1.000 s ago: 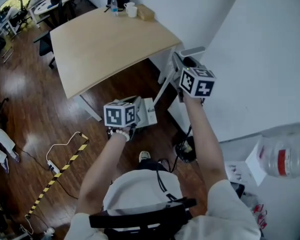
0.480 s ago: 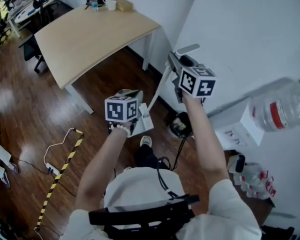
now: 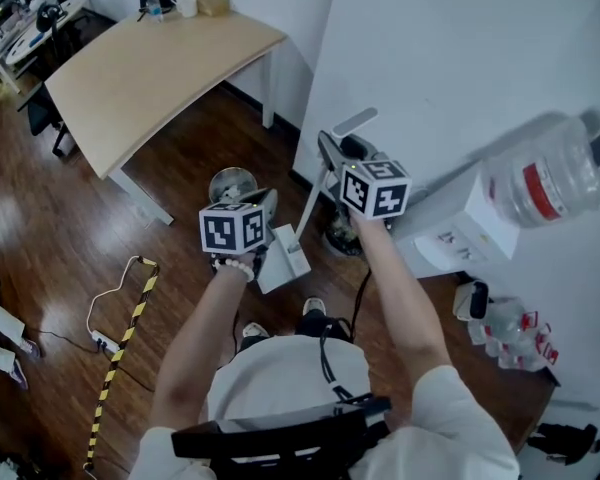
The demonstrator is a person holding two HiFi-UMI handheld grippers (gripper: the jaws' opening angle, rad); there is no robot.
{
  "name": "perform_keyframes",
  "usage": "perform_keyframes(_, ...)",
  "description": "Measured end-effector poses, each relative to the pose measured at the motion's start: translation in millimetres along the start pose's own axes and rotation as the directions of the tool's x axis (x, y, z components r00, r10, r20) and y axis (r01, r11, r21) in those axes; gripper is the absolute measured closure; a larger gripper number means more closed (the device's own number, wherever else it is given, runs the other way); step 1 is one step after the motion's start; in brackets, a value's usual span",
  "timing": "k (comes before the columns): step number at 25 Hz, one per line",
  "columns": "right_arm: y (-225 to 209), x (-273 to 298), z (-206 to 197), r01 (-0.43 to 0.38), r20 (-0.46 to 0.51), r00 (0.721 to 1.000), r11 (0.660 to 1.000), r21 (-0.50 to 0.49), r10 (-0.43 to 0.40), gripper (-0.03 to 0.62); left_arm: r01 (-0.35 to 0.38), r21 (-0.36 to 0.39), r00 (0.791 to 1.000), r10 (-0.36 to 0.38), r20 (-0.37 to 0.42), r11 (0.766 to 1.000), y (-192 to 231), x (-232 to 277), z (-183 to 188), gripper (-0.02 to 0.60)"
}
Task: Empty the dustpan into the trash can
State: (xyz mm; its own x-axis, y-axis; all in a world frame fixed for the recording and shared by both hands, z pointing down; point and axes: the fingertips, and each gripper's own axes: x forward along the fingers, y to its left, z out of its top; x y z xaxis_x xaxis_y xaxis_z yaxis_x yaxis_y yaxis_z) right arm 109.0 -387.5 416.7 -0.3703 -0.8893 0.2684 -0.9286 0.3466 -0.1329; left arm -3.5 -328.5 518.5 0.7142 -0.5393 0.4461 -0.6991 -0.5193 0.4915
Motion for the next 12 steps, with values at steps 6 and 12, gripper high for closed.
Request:
perform_keyframes(6,-25,-13,-60,-0.077,-0.030,0.997,0.997,0.015,0.078,0.470,-0.042,-0.026,0.999,0.041,-0.031,0.999,-12,32,-21,0.592)
perform_keyframes(12,-57,-14,-125,-0.126,-0.049,0.991,0.992,0.028,0.127,0.465,-0.055,-0.023,0.997,0.054,-0.049,0.998,-30,71,-41,0.592)
